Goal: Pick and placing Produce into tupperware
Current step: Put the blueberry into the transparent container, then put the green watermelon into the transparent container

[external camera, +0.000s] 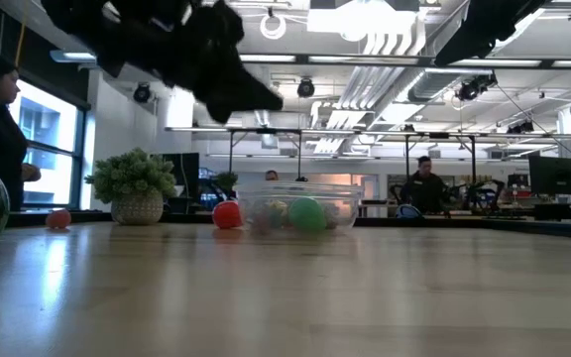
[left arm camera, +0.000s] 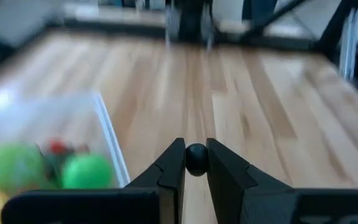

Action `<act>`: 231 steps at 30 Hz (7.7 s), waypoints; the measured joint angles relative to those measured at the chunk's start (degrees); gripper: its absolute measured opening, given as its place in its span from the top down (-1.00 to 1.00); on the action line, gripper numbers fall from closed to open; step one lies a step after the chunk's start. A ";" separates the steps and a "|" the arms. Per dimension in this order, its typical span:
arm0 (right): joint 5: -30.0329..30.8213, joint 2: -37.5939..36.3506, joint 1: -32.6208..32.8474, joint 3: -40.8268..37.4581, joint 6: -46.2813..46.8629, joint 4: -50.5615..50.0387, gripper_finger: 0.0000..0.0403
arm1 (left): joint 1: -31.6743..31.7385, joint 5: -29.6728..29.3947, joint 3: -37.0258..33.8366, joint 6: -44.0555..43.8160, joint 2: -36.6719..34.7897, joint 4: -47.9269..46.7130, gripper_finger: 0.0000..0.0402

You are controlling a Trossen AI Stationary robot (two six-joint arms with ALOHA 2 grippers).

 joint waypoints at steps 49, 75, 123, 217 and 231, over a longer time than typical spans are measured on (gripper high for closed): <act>0.00 0.00 0.00 0.00 0.00 0.00 0.62 | 17.99 2.05 35.13 8.36 25.62 -45.51 0.77; 0.00 -0.01 0.00 -0.02 0.00 0.00 0.62 | 17.99 0.65 35.14 7.68 25.53 -47.38 0.47; -0.02 0.01 0.00 0.00 0.00 0.00 0.62 | -30.46 0.35 35.12 -31.98 -2.19 -90.06 0.34; -0.02 -0.01 0.00 0.00 0.00 0.00 0.62 | -40.82 -7.78 33.76 -41.59 24.59 -70.75 -0.98; -0.02 0.01 0.00 0.00 0.00 0.00 0.62 | -40.82 -7.80 32.95 -41.59 24.57 -70.79 -0.98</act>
